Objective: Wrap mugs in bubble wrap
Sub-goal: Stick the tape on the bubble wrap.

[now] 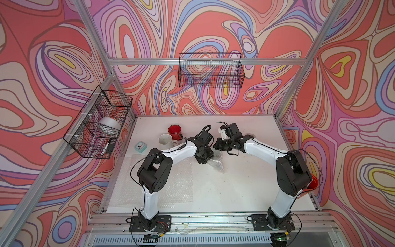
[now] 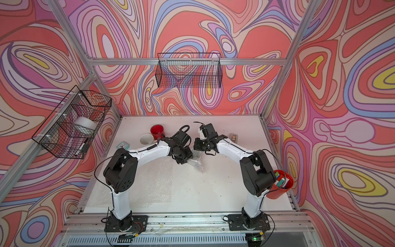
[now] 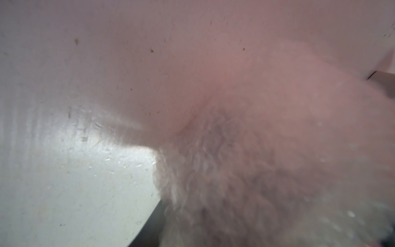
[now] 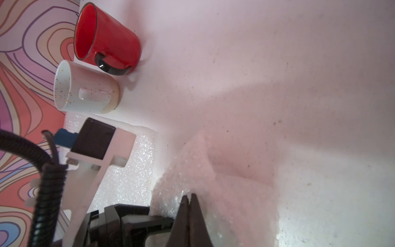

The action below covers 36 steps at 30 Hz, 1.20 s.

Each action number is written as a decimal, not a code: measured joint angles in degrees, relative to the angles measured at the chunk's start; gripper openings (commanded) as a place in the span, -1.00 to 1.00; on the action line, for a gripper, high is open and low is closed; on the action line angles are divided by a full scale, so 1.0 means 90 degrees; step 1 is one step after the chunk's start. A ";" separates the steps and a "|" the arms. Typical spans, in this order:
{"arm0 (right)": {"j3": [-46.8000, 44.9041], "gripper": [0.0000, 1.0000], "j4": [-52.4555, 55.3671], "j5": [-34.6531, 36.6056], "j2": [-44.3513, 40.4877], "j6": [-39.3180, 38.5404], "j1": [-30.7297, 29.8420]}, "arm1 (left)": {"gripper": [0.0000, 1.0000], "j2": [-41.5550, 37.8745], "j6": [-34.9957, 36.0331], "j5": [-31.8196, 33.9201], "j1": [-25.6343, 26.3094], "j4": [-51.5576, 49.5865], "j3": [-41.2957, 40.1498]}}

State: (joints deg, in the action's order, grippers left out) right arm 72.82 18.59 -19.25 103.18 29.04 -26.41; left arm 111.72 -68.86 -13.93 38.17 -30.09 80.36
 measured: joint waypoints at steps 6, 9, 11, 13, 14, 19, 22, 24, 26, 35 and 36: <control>-0.0015 -1.00 -0.0357 -0.0136 0.0189 0.0056 0.0129 | -0.15 0.0000 0.0007 0.0000 0.0000 0.0000 0.0000; -0.0066 -1.00 -0.0481 -0.0146 0.0216 0.0070 0.0143 | -0.15 0.0000 0.0007 0.0000 -0.0002 0.0000 0.0000; -0.0095 -1.00 -0.0556 -0.0136 0.0233 0.0078 0.0143 | -0.15 0.0000 0.0007 0.0000 -0.0002 0.0000 0.0000; -0.0136 -1.00 -0.0651 -0.0119 0.0265 0.0117 0.0143 | -0.15 0.0000 0.0005 0.0000 -0.0002 0.0000 0.0000; -0.0165 -1.00 -0.0702 -0.0104 0.0277 0.0143 0.0143 | -0.15 0.0000 0.0005 0.0000 -0.0002 0.0000 0.0000; -0.0177 -1.00 -0.0816 -0.0080 0.0367 0.0291 0.0153 | -0.15 0.0000 0.0005 0.0000 -0.0002 0.0002 0.0000; -0.0177 -1.00 -0.0845 -0.0129 0.0369 0.0347 0.0155 | -0.15 0.0000 0.0005 0.0000 -0.0002 0.0002 0.0000; -0.0180 -1.00 -0.0845 -0.0148 0.0333 0.0342 0.0168 | -0.16 0.0000 0.0007 0.0000 -0.0002 0.0000 0.0000; -0.0214 -0.96 -0.0814 -0.0112 0.0214 0.0289 0.0172 | -0.16 0.0000 0.0012 0.0000 -0.0002 -0.0002 0.0000; -0.0430 -1.00 -0.0219 0.0289 -0.0940 -0.0204 0.0170 | -0.14 0.0000 0.0323 -0.0053 -0.0019 -0.0010 0.0017; -0.0491 -1.00 -0.0148 0.0240 -0.1022 -0.0216 0.0163 | -0.14 0.0000 0.0350 -0.0073 -0.0032 -0.0010 0.0017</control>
State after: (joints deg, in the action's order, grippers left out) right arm 68.40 17.26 -17.08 93.97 27.09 -24.95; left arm 111.72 -65.71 -14.59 37.89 -30.17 80.51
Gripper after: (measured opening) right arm 0.039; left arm 0.428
